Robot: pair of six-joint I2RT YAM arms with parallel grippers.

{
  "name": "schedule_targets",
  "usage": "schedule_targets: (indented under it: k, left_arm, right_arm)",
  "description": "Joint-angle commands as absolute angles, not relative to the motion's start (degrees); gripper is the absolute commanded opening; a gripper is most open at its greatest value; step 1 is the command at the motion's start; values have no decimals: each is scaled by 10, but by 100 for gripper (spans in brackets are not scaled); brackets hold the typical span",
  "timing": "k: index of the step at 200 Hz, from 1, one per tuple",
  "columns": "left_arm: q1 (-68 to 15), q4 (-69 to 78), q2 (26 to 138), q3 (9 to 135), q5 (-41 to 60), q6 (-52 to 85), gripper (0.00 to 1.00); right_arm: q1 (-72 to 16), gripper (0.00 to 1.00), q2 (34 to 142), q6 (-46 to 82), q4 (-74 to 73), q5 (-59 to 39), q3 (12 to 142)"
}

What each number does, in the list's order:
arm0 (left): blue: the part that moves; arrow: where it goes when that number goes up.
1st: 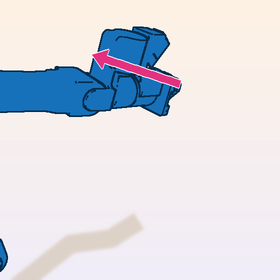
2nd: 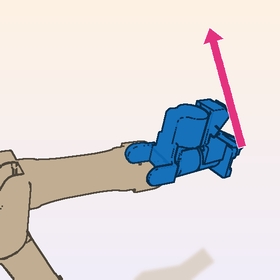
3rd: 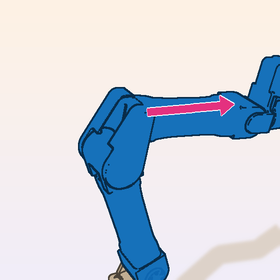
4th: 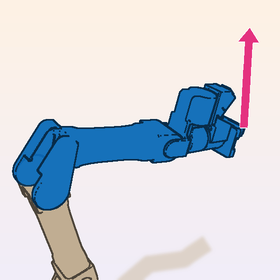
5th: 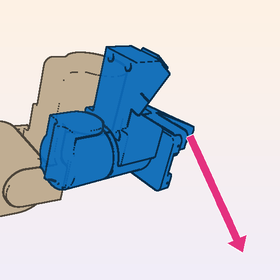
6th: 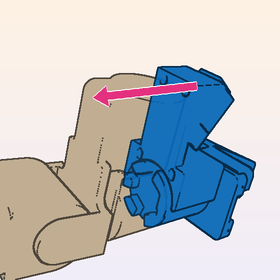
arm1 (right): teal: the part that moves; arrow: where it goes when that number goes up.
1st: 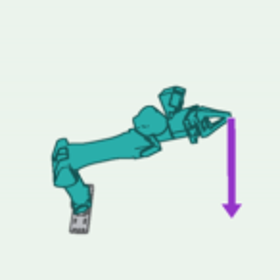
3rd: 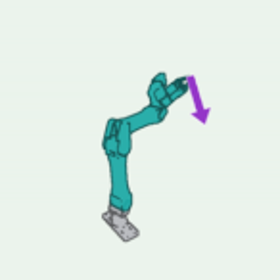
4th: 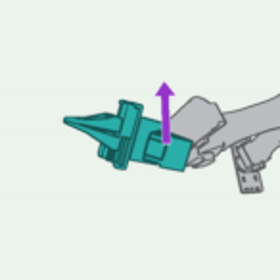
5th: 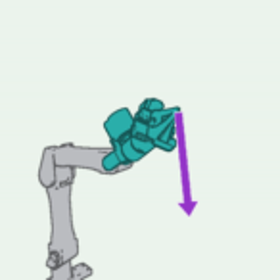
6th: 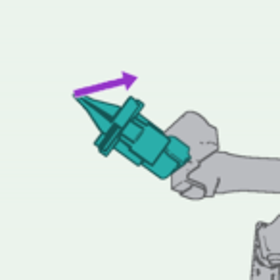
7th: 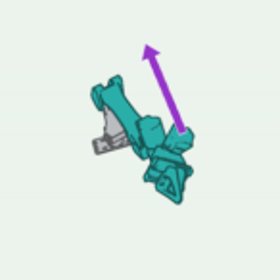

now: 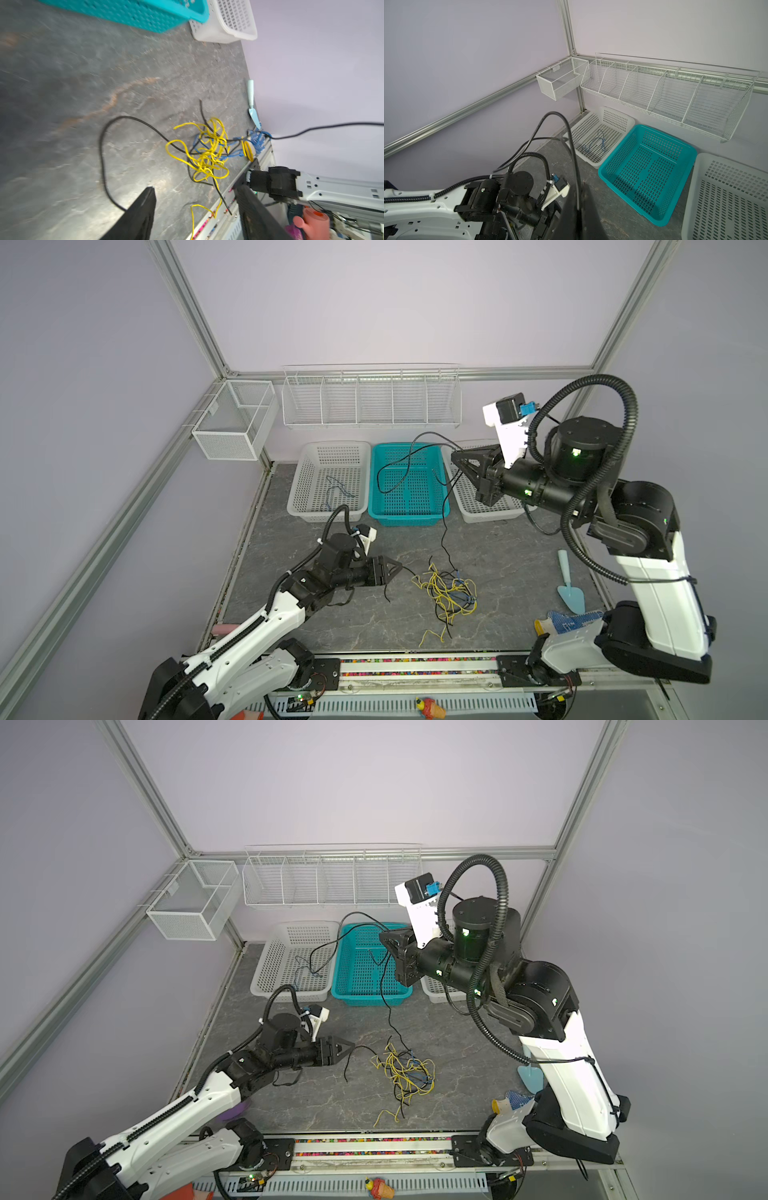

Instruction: Untangle the cables

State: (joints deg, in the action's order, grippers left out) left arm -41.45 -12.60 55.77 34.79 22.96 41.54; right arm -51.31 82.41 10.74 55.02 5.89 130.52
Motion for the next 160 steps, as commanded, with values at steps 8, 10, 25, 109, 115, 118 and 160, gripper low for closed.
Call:
schedule_targets:
  k: [8, 10, 25, 109, 115, 118, 160]
  left_arm:
    - [-475, 44, 606, 305, 207, 533, 64]
    - [-478, 52, 611, 303, 209, 537, 64]
    - [-502, 97, 648, 294, 204, 571, 64]
    - [-579, 193, 801, 331, 185, 582, 67]
    - [-583, 189, 810, 340, 183, 578, 67]
    - [-585, 185, 816, 344, 182, 575, 67]
    - [-593, 164, 880, 374, 170, 558, 64]
  right_arm:
    - [-509, 7, 809, 118, 510, 41, 1310]
    - [-509, 7, 809, 118, 509, 40, 1310]
    - [-509, 6, 808, 117, 507, 38, 1307]
    - [-509, 7, 810, 131, 495, 10, 1292]
    - [-510, 7, 810, 133, 495, 7, 1290]
    - [-510, 7, 811, 134, 494, 7, 1290]
    - [-510, 7, 805, 140, 488, 0, 1296]
